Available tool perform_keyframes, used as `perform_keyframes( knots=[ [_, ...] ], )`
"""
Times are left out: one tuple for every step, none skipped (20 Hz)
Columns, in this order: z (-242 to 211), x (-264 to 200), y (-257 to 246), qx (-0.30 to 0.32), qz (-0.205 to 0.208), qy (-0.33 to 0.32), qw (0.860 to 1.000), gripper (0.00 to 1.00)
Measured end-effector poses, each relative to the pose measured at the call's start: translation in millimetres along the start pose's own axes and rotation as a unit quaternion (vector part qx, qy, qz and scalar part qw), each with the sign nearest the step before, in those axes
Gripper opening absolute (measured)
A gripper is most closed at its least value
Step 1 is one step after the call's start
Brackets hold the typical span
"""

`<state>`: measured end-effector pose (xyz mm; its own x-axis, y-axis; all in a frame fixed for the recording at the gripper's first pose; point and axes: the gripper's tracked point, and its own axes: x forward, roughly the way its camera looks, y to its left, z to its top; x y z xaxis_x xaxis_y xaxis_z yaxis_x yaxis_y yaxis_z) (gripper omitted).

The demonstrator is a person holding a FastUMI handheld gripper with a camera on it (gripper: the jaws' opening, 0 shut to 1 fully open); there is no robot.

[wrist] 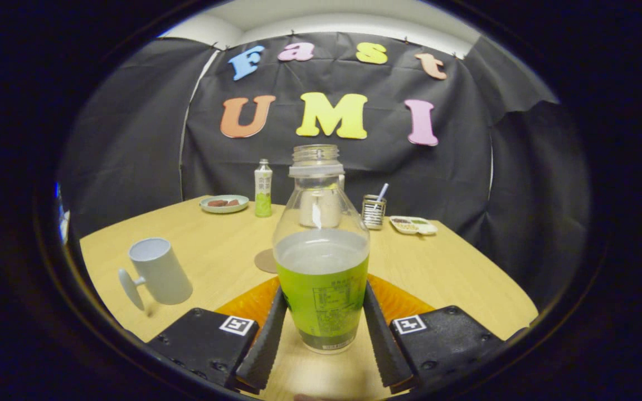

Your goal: Take the bottle from table, then pour the juice into the cup, finally place the bottle on the coaster

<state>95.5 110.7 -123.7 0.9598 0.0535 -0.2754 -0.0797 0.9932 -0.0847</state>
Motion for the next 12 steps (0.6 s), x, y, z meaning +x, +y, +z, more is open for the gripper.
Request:
perform_keyframes(
  knots=[
    [3,4,0,-0.028,-0.008,0.000,1.000,0.76],
    [5,6,2,-0.053,-0.011,0.001,0.999,0.75],
    [8,9,4,-0.077,-0.015,0.001,0.997,0.75],
    [12,11,6,-0.100,-0.019,-0.002,0.995,0.75],
    [17,13,8,-0.122,-0.025,-0.006,0.992,0.75],
    [21,15,8,-0.148,-0.031,-0.010,0.988,0.75],
    [25,18,8,-0.166,-0.038,-0.013,0.985,0.75],
    [28,21,7,-0.185,-0.044,-0.014,0.982,0.75],
    [32,23,8,-0.203,-0.048,-0.016,0.978,0.75],
    [36,25,8,-0.222,-0.053,-0.017,0.973,0.76],
    [42,27,10,-0.245,-0.060,-0.022,0.967,0.75],
    [48,27,11,-0.273,-0.068,-0.027,0.959,0.76]
  ],
)
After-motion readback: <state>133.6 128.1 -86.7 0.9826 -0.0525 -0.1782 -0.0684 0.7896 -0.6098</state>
